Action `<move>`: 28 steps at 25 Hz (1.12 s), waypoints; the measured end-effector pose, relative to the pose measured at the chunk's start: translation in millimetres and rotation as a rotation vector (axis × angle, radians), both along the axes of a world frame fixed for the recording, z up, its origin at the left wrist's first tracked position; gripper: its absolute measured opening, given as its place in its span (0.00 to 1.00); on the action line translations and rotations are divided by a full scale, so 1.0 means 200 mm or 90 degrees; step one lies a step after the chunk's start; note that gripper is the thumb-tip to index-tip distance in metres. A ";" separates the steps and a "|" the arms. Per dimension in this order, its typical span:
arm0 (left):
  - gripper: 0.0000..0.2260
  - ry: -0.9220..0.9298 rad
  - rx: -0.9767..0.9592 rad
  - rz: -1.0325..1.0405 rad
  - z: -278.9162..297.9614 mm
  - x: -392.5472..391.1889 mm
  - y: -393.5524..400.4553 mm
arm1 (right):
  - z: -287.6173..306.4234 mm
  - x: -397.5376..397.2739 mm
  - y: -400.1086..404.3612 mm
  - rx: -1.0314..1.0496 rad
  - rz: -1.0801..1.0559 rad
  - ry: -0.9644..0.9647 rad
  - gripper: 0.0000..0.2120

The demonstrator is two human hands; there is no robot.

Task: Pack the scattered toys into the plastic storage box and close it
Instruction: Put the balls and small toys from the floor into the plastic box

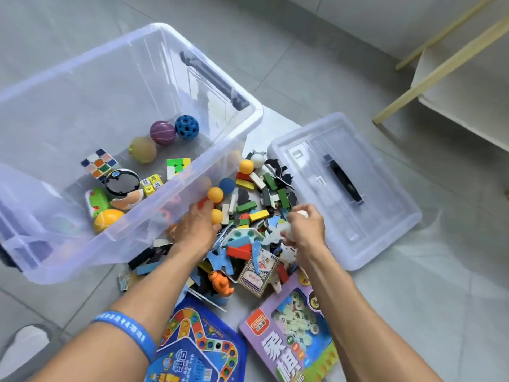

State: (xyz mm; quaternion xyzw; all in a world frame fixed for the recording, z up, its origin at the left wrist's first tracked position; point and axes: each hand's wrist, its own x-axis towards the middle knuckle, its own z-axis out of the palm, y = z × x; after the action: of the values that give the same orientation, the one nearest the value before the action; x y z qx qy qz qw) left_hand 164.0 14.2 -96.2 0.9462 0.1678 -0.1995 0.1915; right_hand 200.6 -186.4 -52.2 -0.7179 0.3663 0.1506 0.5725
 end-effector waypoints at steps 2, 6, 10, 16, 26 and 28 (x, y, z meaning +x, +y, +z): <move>0.23 -0.031 0.018 -0.018 0.00 -0.02 -0.01 | -0.01 0.11 -0.14 -0.226 0.076 -0.001 0.03; 0.23 -0.066 0.000 -0.099 -0.03 0.00 -0.03 | -0.08 0.13 -0.26 -0.523 0.443 0.001 0.13; 0.18 -0.073 -0.029 -0.108 -0.04 0.03 -0.07 | -0.20 0.06 -0.28 -0.500 0.529 -0.016 0.13; 0.19 -0.148 0.071 -0.068 0.07 0.16 -0.08 | -0.24 0.09 -0.26 -0.523 0.525 0.003 0.14; 0.13 -0.106 0.161 -0.111 -0.04 0.08 -0.09 | -0.25 0.01 -0.24 -0.471 0.416 -0.151 0.18; 0.16 -0.128 0.105 -0.094 -0.07 0.01 -0.11 | -0.22 0.02 -0.22 -0.378 0.359 -0.179 0.17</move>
State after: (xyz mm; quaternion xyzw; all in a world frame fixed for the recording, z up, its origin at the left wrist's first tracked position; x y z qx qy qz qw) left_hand 166.7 -8.5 -110.8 0.9838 0.0934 -0.1030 0.1136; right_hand 205.5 -230.5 -96.9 -0.9369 0.1019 0.0900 0.3222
